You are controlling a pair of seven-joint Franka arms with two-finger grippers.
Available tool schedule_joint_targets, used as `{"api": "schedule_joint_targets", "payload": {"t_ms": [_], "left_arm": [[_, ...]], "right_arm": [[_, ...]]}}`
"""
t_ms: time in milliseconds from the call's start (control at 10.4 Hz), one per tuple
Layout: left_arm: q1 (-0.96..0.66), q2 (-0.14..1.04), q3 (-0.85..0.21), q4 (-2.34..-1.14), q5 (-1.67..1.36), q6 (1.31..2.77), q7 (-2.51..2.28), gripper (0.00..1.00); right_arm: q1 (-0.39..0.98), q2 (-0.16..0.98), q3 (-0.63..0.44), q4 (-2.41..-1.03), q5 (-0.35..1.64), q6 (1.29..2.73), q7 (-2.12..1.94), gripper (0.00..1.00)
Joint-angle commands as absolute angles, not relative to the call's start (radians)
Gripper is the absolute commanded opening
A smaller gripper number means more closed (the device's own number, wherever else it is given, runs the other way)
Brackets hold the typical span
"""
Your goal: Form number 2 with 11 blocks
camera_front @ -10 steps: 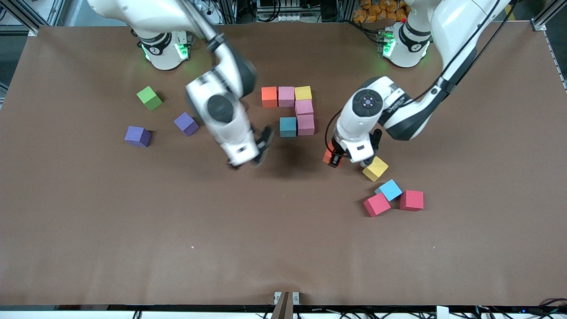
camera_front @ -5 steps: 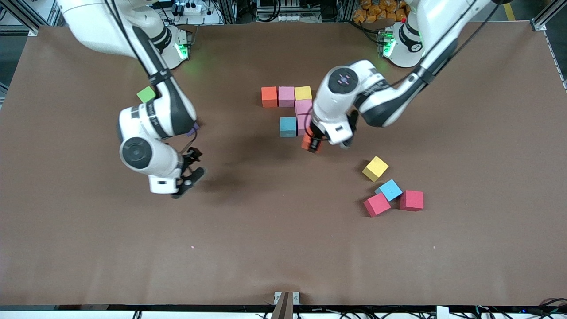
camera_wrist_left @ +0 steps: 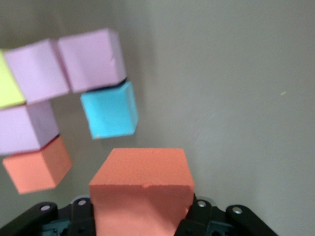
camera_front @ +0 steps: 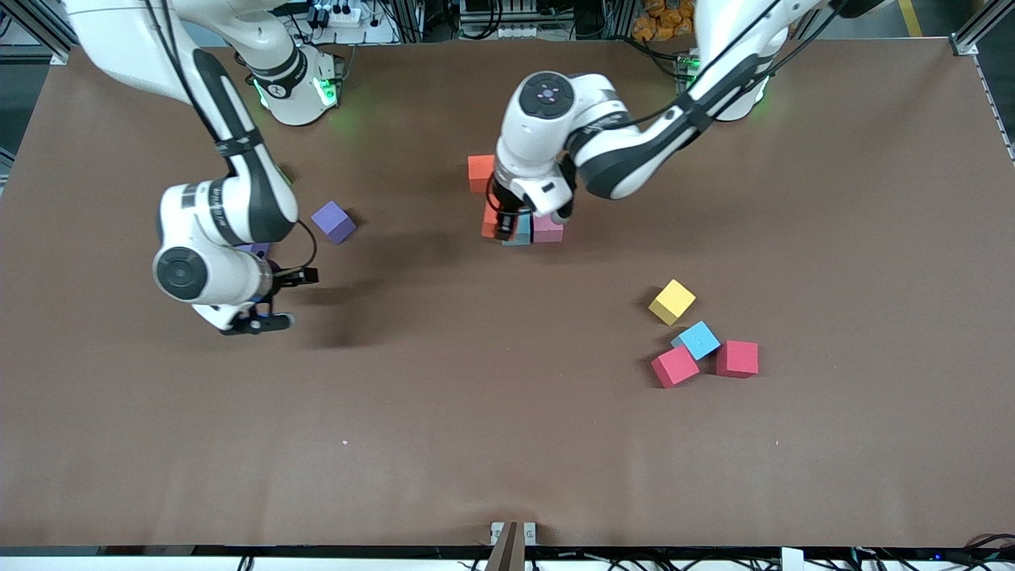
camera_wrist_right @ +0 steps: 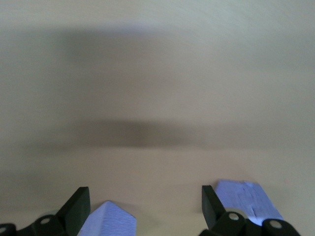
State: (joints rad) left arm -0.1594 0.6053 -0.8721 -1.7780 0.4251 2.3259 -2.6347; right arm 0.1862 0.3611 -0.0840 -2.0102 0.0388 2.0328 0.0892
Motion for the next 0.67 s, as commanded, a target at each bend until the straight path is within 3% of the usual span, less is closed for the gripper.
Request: {"api": "schedule_joint_targets", "payload": {"t_ms": [0,191,574], "left_arm": [[-0.323,0.646,-0.745,-1.729,0.425,2.391,-2.792,0.02],[-0.475,0.650,-0.608,-1.694,0.426,2.416,-2.968,0.03],[-0.609,0.693,-0.510,-1.707,0.430,2.416,-3.048,0.03]], "right_arm": [[0.033,0.319,-0.066,-2.115,0.034,2.065,0.120,1.00],[0.018,0.285,-0.067,-2.186,0.034,2.077,0.115,1.00],[-0.095,0.288,-0.066,-2.207,0.035,2.074,-0.069,1.00]]}}
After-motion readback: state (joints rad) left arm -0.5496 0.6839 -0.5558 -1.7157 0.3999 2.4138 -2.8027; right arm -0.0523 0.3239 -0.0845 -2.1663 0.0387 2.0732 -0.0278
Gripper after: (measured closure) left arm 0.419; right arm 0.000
